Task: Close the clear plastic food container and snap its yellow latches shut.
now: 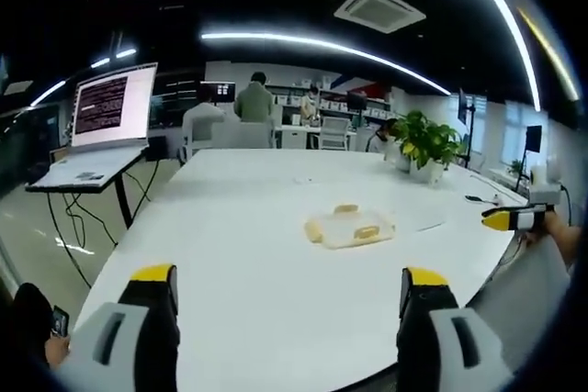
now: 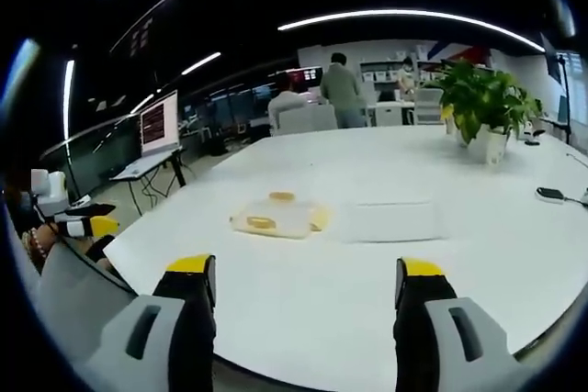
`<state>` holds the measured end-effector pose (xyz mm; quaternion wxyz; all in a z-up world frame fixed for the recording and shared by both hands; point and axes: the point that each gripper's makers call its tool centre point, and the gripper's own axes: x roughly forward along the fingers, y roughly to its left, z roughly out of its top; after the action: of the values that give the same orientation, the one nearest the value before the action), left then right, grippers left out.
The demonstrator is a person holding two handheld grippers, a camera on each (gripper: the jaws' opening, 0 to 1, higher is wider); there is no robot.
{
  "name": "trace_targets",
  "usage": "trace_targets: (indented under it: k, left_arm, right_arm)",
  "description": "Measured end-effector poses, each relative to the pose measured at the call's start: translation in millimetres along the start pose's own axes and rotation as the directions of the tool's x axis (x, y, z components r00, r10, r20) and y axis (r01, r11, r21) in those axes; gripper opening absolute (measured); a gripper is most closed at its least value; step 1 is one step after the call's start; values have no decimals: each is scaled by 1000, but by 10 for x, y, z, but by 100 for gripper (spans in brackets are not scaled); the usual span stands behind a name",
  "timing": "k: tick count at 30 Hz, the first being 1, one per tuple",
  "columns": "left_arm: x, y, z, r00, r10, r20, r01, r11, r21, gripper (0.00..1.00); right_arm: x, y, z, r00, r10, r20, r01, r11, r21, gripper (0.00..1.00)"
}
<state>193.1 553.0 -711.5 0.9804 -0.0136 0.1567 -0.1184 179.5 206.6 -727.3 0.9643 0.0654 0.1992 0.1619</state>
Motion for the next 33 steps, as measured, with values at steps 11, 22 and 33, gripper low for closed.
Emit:
trace_targets:
  k: [11,22,33]
  left_arm:
    - [359,60,250,999,-37,-9,38,983,181,99]
    - [739,-120,224,984,-119,-130,158,923,350,99]
    - [1582,-286,209,946,-192,-262,300,826,478,97]
  right_arm:
    - [270,-269,228,1000,31,-4,-31,989,-145,77]
    - [672,-381,509,993,118,6,-113,961,-251,78]
    - [1139,-428,562,975,206,-78,-220,888,-404,80]
